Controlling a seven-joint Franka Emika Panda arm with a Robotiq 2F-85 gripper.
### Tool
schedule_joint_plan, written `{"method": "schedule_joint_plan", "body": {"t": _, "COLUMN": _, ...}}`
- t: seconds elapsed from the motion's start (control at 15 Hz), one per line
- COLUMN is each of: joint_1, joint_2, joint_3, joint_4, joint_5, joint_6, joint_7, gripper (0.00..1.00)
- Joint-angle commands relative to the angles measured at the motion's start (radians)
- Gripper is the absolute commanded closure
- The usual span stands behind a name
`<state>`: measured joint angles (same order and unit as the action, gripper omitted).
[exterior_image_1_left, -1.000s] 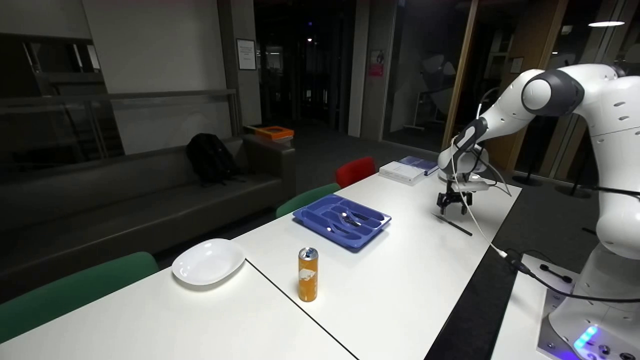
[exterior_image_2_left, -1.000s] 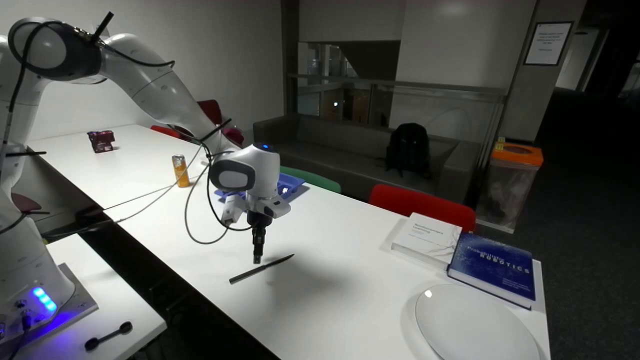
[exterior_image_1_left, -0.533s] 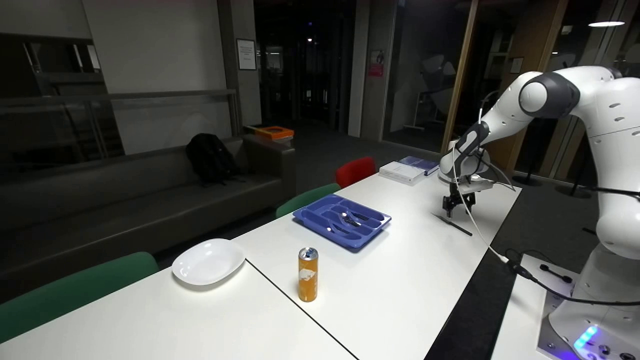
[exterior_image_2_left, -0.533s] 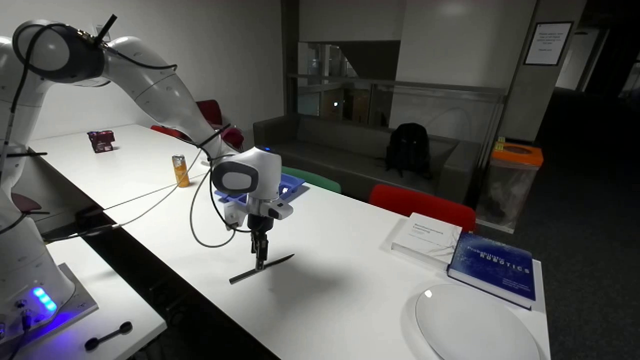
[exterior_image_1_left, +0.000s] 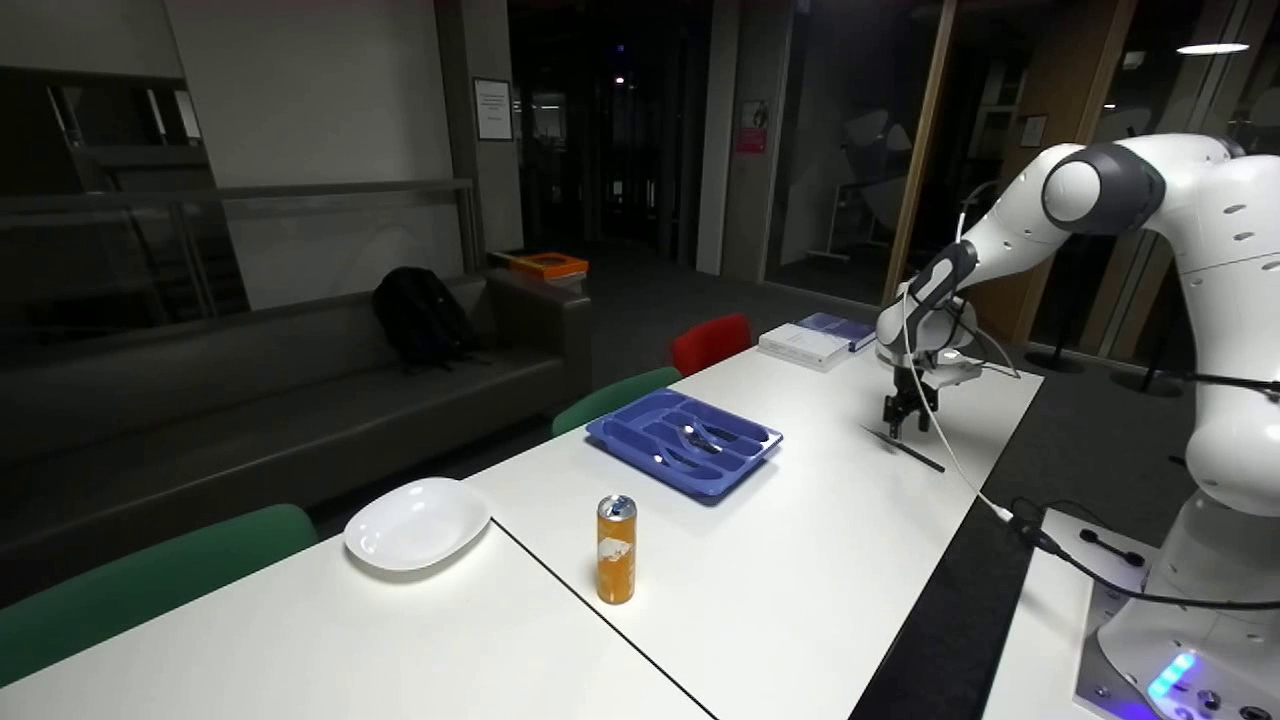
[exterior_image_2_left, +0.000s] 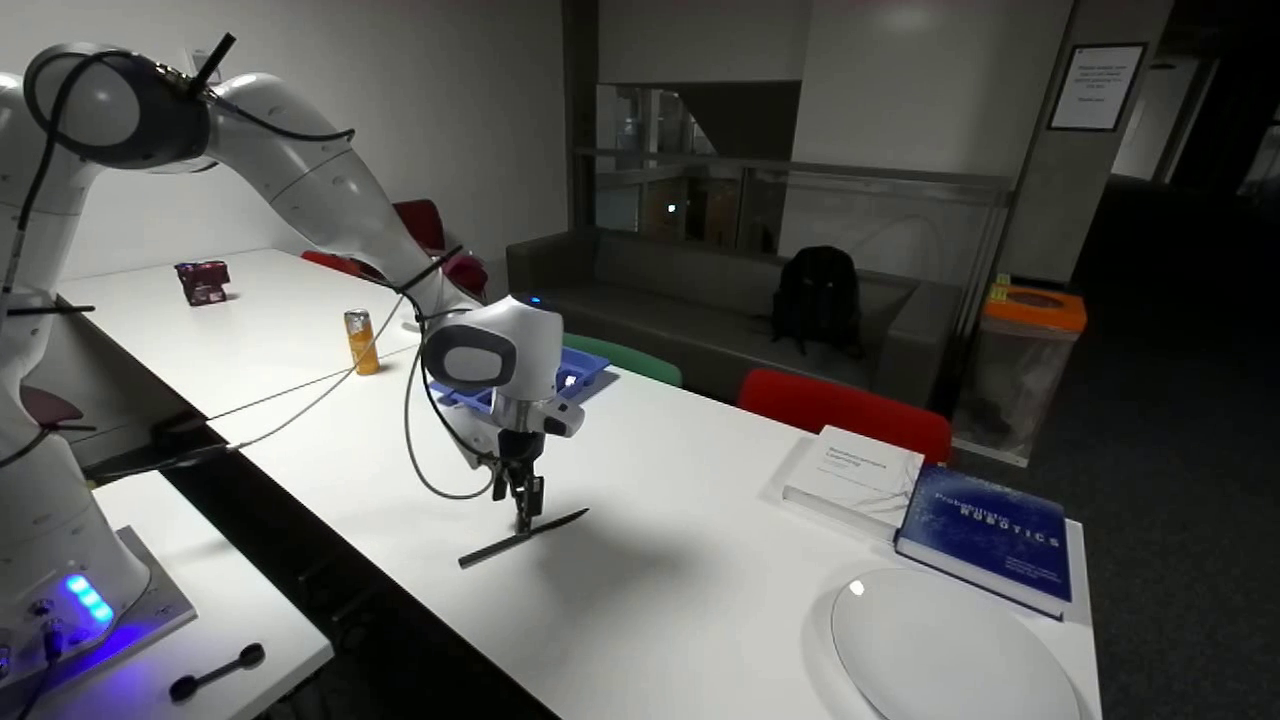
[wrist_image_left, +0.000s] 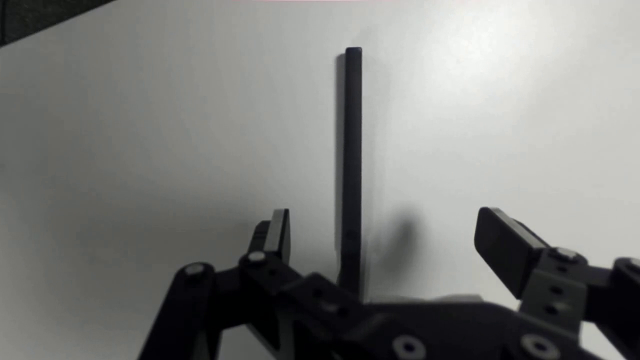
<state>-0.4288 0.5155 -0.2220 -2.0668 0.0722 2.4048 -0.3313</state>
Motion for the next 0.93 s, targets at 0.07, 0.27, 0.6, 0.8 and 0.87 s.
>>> {"method": "schedule_joint_plan", "body": {"t": 0.07, "joint_1": -0.038, "joint_2": -0.004, "joint_3": 0.028, "joint_4": 0.001, "joint_5": 0.03, "joint_6": -0.002, "joint_7": -0.048, "gripper": 0.0}}
{"method": "schedule_joint_plan", "body": {"t": 0.27, "joint_1": -0.049, "joint_2": -0.005, "joint_3": 0.032, "joint_4": 0.001, "joint_5": 0.035, "joint_6": -0.002, "joint_7": -0.057, "gripper": 0.0}}
{"method": "schedule_joint_plan", "body": {"t": 0.6, "joint_1": -0.048, "joint_2": -0.005, "joint_3": 0.036, "joint_4": 0.001, "joint_5": 0.036, "joint_6": -0.002, "joint_7": -0.057, "gripper": 0.0}}
{"method": "schedule_joint_plan", "body": {"t": 0.8, "joint_1": -0.057, "joint_2": -0.001, "joint_3": 0.04, "joint_4": 0.008, "joint_5": 0.045, "joint_6": -0.013, "joint_7": -0.067, "gripper": 0.0}}
{"method": "schedule_joint_plan", "body": {"t": 0.87, "joint_1": -0.061, "joint_2": 0.002, "joint_3": 0.04, "joint_4": 0.008, "joint_5": 0.05, "joint_6": -0.013, "joint_7": -0.068, "gripper": 0.0}}
